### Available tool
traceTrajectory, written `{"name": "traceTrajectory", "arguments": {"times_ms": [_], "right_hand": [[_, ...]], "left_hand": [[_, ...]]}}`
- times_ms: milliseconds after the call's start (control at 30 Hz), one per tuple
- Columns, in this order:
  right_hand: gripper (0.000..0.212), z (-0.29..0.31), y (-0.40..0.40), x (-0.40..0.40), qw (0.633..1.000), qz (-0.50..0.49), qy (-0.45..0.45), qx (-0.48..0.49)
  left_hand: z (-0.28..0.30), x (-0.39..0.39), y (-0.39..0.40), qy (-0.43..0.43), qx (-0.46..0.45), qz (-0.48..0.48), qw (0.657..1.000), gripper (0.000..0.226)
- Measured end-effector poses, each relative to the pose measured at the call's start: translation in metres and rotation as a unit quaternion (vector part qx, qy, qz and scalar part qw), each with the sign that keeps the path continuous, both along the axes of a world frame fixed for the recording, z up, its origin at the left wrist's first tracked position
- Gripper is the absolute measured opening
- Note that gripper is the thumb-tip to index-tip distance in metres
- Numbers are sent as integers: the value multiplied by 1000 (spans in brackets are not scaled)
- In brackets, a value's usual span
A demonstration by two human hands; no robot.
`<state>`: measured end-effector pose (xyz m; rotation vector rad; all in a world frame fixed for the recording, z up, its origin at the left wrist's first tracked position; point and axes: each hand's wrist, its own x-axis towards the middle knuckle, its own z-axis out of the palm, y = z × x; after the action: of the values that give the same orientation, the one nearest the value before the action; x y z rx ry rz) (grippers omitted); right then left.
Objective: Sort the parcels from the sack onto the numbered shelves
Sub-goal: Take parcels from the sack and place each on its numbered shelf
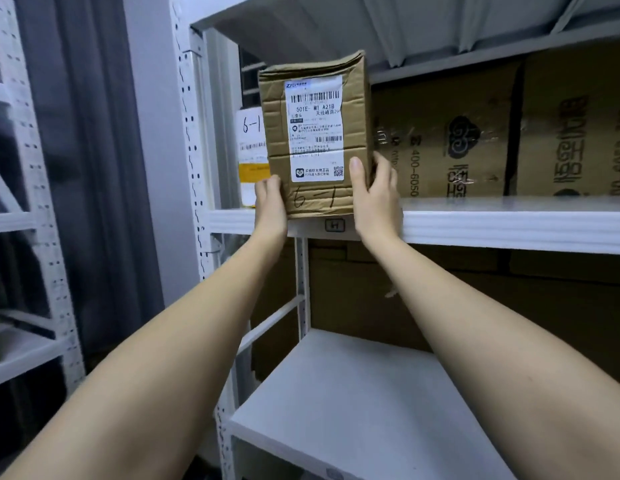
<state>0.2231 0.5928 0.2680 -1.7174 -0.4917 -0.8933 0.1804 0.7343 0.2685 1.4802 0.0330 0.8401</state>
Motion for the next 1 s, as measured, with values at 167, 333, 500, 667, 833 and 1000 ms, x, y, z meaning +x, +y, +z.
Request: {"name": "traceTrajectory", "arguments": {"times_ms": [167,333,500,667,833,1000], "right_hand": [[63,10,30,16,993,-107,2,-40],[68,14,41,34,979,-176,48,-95],[74,23,41,51,964,-196,105,-142],[75,36,40,63,953,-187,155,-182],[74,44,43,78,943,-185,187,-204],[74,46,50,92,940,-192,201,-198]], "left_hand": [[9,35,43,31,126,27,991,45],[12,66,58,94,245,53,964,44],[18,80,62,108,306,55,944,40],[28,93,65,126,283,31,950,48],[33,104,76,116,302,52,945,47],[39,117,86,105,307,51,944,19]]}}
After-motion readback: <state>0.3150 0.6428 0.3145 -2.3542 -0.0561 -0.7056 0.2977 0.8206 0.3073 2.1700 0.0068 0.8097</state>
